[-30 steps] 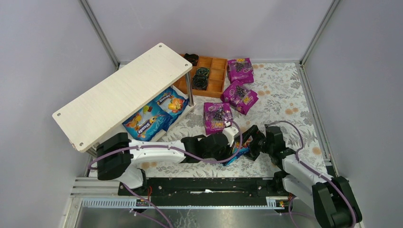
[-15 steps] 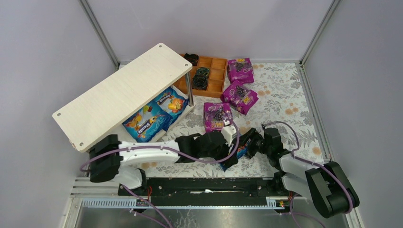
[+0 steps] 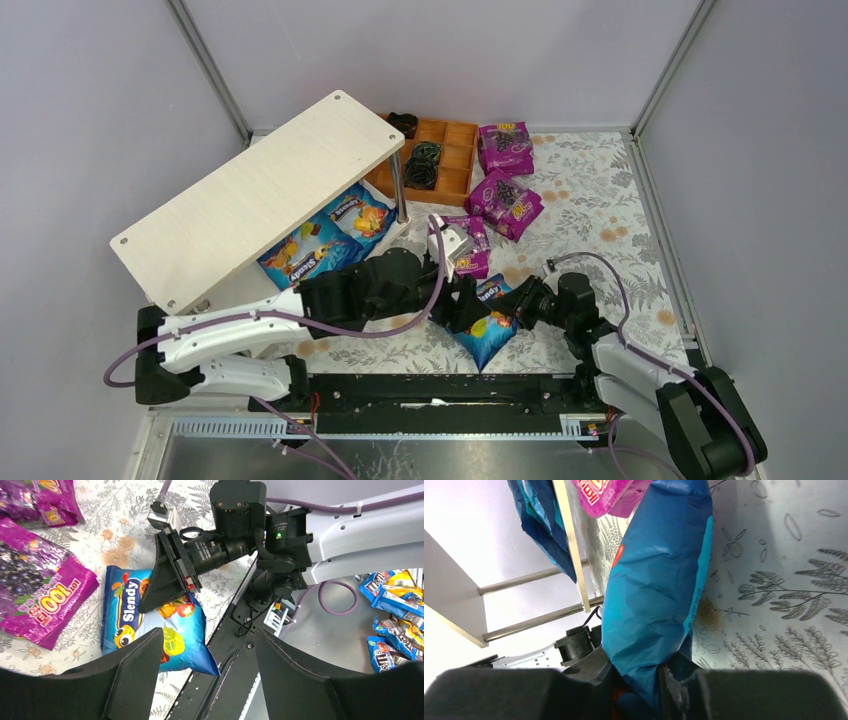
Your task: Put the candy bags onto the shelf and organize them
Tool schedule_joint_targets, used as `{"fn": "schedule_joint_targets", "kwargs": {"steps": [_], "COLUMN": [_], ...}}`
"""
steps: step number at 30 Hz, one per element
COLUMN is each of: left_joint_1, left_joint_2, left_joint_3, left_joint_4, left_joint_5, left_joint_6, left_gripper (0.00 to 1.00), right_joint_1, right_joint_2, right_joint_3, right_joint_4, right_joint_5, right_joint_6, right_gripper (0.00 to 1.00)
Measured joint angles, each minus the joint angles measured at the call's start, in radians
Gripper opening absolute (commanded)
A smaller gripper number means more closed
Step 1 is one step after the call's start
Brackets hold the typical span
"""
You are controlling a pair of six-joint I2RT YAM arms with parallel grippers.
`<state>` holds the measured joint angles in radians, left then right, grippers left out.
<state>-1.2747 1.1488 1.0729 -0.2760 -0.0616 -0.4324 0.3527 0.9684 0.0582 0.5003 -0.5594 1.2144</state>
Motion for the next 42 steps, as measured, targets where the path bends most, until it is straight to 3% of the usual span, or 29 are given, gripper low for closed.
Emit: {"fn": "schedule_joint_targets", "kwargs": {"steps": [7, 13, 20, 28, 42], "left_joint_1": [0.000, 0.000, 0.000, 0.000, 0.000], "left_joint_2": [-0.022, -0.041, -0.073, -0.110, -0.202], "left_joint_3": [0.126, 0.249, 0.365, 0.522, 0.533], "left_joint_4": [-0.095, -0.148, -0.217, -0.327, -0.347], "left_joint_5": [-0.022, -0.004, 0.069, 0.156, 0.247], "left_joint_6": [0.045, 0.074, 0.062, 0.018, -0.053], "left_gripper": [0.72, 0.74, 0.78, 0.80, 0.80], "right_joint_1": [0.081, 0.254, 0.510, 0.691, 0.792], "right_joint_2": [-0.105, -0.055, 0.334, 0.810, 1.247], "right_joint_3": [0.032, 0.207, 0.532, 0.896, 1.493], "right_joint_4": [-0.112, -0.175, -0.012, 0.304, 0.310], "right_joint_5": [0.001, 0.083, 0.256, 0.428, 0.596], "right_joint_6": [0.016, 0.031, 0.039, 0.012, -0.141], "right_gripper": [0.12, 0.11, 0.11, 0.11, 0.11]}}
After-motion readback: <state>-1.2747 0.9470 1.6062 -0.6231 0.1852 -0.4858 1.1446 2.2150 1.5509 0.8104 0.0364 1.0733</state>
